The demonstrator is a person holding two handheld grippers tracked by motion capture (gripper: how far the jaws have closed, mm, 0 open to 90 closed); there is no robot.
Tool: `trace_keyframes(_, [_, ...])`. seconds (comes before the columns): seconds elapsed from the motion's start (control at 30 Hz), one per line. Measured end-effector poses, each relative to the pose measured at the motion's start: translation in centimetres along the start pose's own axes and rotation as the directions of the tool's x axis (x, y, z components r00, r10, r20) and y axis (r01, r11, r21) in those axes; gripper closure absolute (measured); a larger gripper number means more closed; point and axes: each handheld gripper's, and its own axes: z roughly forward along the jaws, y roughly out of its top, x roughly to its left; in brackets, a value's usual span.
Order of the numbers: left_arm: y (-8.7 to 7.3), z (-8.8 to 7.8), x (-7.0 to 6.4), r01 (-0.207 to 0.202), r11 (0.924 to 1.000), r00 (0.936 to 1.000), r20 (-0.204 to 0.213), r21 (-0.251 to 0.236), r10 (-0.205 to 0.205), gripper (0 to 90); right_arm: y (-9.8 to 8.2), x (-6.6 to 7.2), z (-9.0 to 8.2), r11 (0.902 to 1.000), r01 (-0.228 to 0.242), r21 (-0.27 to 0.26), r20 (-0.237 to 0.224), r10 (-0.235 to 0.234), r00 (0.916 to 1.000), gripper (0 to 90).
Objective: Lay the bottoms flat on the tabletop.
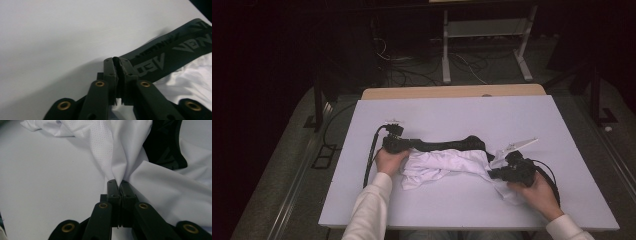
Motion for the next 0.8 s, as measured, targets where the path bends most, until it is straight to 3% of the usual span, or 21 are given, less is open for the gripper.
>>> trace_keyframes(0.1, [0.1,-0.5,-0.1,-0.004,1.0,1.0,-0.005,-0.008,0.003,85.6,-0.1,0.1,-0.2,1.0,-0.001,-0.005,-0.006,0.001,1.0,82.9])
trace_keyframes(0.3, [0.2,-3.3,0.3,-0.024,0.9994,0.9989,-0.042,-0.027,0.023,85.6,-0.1,0.2,-0.9,0.9992,-0.014,-0.038,-0.004,0.014,0.9999,70.4])
trace_keyframes(0.43, [-0.6,-4.5,0.8,0.002,0.9997,0.9988,-0.048,-0.026,-0.003,85.5,-0.1,0.0,-1.5,0.9978,-0.022,-0.063,-0.004,0.022,0.9998,66.1])
trace_keyframes(0.57, [-1.2,-5.1,1.0,0.003,0.9999,0.9969,-0.078,-0.011,-0.004,85.5,0.0,-0.5,-2.2,0.9937,-0.066,-0.09,0.005,0.067,0.9978,61.3])
trace_keyframes(0.67, [-1.8,-5.4,1.1,0.014,0.9999,0.9966,-0.081,0.0,-0.014,85.5,0.4,-1.2,-3.0,0.9804,-0.123,-0.154,0.023,0.128,0.9916,58.0])
trace_keyframes(0.8, [-2.1,-5.6,1.1,0.023,0.9997,0.9962,-0.083,-0.008,-0.024,85.4,1.7,-2.0,-3.6,0.9531,-0.171,-0.249,0.031,0.185,0.9823,56.0])
